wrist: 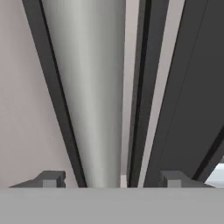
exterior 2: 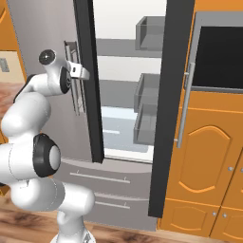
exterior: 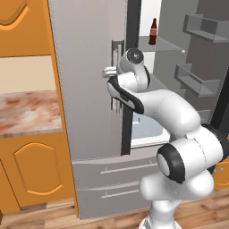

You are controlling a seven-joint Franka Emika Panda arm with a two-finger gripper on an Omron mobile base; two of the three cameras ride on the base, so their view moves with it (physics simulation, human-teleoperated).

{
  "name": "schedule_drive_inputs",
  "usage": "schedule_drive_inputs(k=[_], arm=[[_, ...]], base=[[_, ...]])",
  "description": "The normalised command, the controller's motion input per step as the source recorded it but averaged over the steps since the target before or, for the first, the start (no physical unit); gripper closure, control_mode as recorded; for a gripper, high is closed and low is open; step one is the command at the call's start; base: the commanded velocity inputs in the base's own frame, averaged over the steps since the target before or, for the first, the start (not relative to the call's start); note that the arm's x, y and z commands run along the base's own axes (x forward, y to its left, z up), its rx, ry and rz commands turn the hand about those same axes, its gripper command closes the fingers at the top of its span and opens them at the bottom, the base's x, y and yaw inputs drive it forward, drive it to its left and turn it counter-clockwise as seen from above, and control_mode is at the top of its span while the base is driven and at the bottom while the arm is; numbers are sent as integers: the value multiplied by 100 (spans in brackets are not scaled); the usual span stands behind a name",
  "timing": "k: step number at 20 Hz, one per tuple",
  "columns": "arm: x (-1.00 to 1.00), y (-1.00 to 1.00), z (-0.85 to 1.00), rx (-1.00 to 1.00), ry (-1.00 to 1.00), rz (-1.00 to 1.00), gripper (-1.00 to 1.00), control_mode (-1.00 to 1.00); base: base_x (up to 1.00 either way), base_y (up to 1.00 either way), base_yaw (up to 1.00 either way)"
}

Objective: Open the fridge, grab two sodas, and place both sodas inside the bowl with ice on the dining counter.

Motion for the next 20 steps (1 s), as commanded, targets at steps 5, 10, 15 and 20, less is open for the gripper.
schedule_drive_inputs(k=[5, 10, 15, 20], arm=[[32, 28, -3, 0, -1, -1, 100, -100], [-15, 71, -13, -1, -3, 12, 100, -100], [-39, 100, -21, -1, 0, 23, 100, -100], [-48, 100, -18, -1, 0, 22, 100, -100]], base=[[0, 0, 0], [0, 0, 0], [0, 0, 0], [0, 0, 0]])
